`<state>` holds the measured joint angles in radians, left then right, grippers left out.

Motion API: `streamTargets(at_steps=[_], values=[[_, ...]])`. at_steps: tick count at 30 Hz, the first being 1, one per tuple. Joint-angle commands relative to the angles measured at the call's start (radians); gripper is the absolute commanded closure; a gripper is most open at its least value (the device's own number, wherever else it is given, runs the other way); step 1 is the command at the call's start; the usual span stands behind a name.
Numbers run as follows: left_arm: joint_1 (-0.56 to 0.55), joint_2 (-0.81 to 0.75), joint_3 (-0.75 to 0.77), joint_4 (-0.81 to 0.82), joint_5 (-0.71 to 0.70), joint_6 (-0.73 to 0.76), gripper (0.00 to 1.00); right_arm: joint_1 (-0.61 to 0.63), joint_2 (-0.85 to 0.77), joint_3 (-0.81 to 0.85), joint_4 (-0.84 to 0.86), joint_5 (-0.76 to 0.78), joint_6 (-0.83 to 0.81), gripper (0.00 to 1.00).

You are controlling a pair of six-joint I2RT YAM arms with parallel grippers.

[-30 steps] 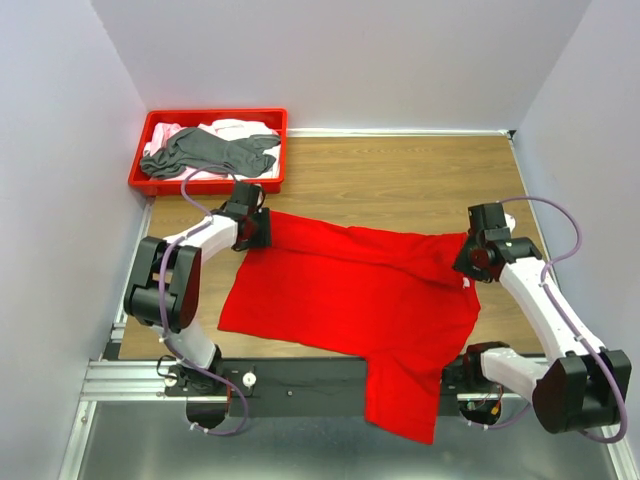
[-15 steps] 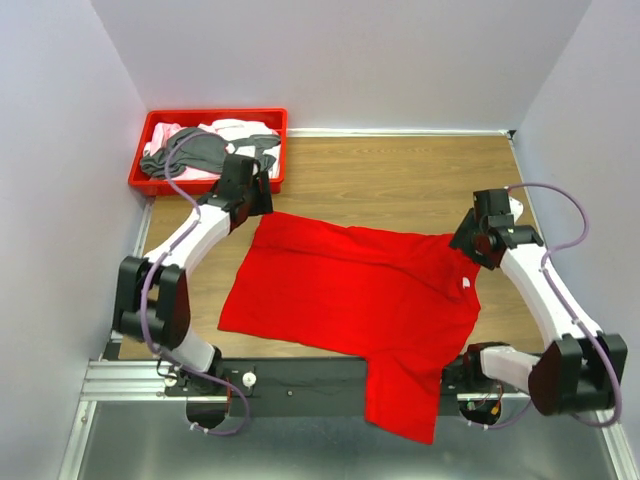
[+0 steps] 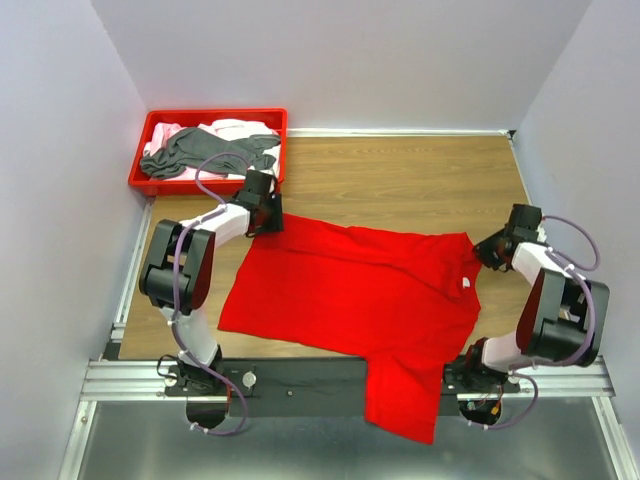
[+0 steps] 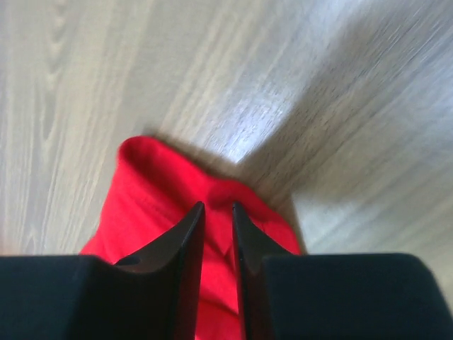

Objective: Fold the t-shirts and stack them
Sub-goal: Fold the tshirt

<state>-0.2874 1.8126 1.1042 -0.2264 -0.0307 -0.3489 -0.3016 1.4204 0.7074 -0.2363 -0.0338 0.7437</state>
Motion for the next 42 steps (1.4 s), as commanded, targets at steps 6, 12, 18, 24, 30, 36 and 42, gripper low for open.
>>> streamTargets(at_steps=[6,12,18,24,30,36,42], values=[[0.053,0.008,-0.095,0.055,0.061,-0.056,0.42,-0.019,0.219,-0.023,0.227,-0.120,0.065,0.80],[0.139,-0.009,-0.107,0.045,0.078,-0.078,0.44,-0.024,0.495,0.194,0.253,-0.113,0.033,0.84],[0.143,-0.056,-0.162,0.082,0.124,-0.111,0.44,-0.025,0.485,0.313,0.239,-0.141,-0.006,0.85],[0.143,-0.075,-0.168,0.104,0.141,-0.110,0.44,-0.018,0.359,0.308,0.239,-0.265,-0.127,0.69],[0.140,-0.059,-0.158,0.117,0.155,-0.111,0.44,0.033,0.337,0.340,0.241,-0.314,-0.178,0.66],[0.136,-0.062,-0.161,0.113,0.123,-0.102,0.44,0.123,0.416,0.411,0.206,-0.224,-0.265,0.66],[0.131,-0.064,-0.153,0.101,0.089,-0.084,0.44,0.196,0.489,0.517,0.147,-0.052,-0.354,0.66]])
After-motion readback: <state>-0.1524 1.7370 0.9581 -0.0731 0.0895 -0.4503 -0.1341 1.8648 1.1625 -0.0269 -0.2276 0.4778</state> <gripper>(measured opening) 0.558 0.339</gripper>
